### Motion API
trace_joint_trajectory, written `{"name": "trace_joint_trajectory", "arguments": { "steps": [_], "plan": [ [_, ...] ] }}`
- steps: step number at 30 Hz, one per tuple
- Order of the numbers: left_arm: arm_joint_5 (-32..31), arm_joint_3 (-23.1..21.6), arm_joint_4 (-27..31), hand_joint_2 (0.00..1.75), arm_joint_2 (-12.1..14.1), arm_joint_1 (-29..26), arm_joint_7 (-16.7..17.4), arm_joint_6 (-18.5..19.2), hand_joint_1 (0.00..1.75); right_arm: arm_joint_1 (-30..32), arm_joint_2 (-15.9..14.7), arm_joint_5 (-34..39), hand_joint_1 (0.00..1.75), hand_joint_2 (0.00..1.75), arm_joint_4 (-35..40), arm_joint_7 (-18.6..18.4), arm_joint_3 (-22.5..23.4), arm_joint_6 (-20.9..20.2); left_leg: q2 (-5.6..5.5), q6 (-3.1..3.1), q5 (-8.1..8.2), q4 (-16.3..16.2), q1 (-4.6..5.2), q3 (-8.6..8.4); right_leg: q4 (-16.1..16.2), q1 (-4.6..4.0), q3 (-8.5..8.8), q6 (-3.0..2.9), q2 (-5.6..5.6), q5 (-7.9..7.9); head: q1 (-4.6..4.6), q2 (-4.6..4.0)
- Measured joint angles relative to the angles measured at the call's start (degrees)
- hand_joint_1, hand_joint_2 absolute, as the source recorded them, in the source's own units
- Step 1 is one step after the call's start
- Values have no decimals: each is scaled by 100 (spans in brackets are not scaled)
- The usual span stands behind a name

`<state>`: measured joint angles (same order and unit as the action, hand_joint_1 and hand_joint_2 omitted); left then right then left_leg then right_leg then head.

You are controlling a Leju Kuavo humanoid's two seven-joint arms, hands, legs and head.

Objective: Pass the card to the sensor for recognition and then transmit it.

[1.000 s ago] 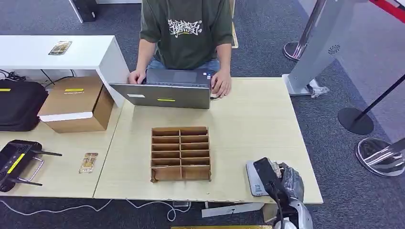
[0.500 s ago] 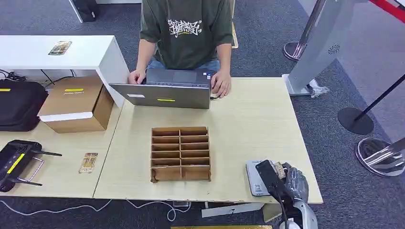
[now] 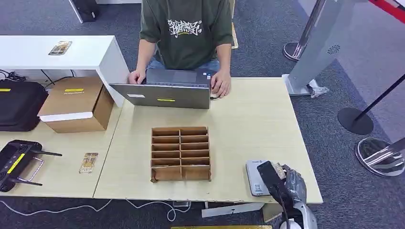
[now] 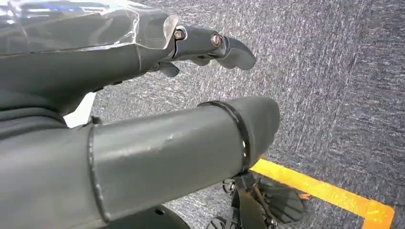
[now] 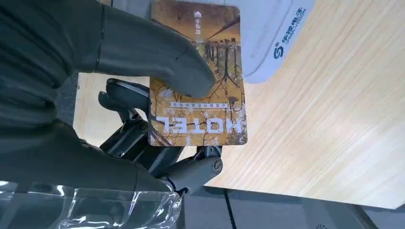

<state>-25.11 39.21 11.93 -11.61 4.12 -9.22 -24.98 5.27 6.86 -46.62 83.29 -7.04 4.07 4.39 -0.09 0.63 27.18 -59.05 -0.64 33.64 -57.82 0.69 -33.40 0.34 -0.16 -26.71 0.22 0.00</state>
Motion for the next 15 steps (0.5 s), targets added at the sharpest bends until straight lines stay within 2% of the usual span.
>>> {"name": "trace_joint_trajectory", "arguments": {
  "steps": [7, 11, 15],
  "plan": [
    [13, 0, 0, 0, -2, 0, -33, 17, 0, -155, 0, -65, 173, 175, -273, -42, 0, 48, 1, 0, 0, 0, 0, -2, 0, 0, 2, 0, 0, 0, 0, 0],
    [2, 0, 0, 0, -2, 0, -35, 17, 0, -244, 0, -468, 175, 175, -431, -372, -39, 42, 1, 0, 0, 0, 0, -5, 0, 0, 5, 0, 0, 0, 0, 0],
    [-9, 0, 0, 0, -4, -1, -33, 17, 0, -336, 0, -509, 173, 175, -675, -402, -39, 66, 2, 0, 0, 0, 0, -12, 0, 0, 11, 0, 2, 0, 0, 0]
  ]
}}
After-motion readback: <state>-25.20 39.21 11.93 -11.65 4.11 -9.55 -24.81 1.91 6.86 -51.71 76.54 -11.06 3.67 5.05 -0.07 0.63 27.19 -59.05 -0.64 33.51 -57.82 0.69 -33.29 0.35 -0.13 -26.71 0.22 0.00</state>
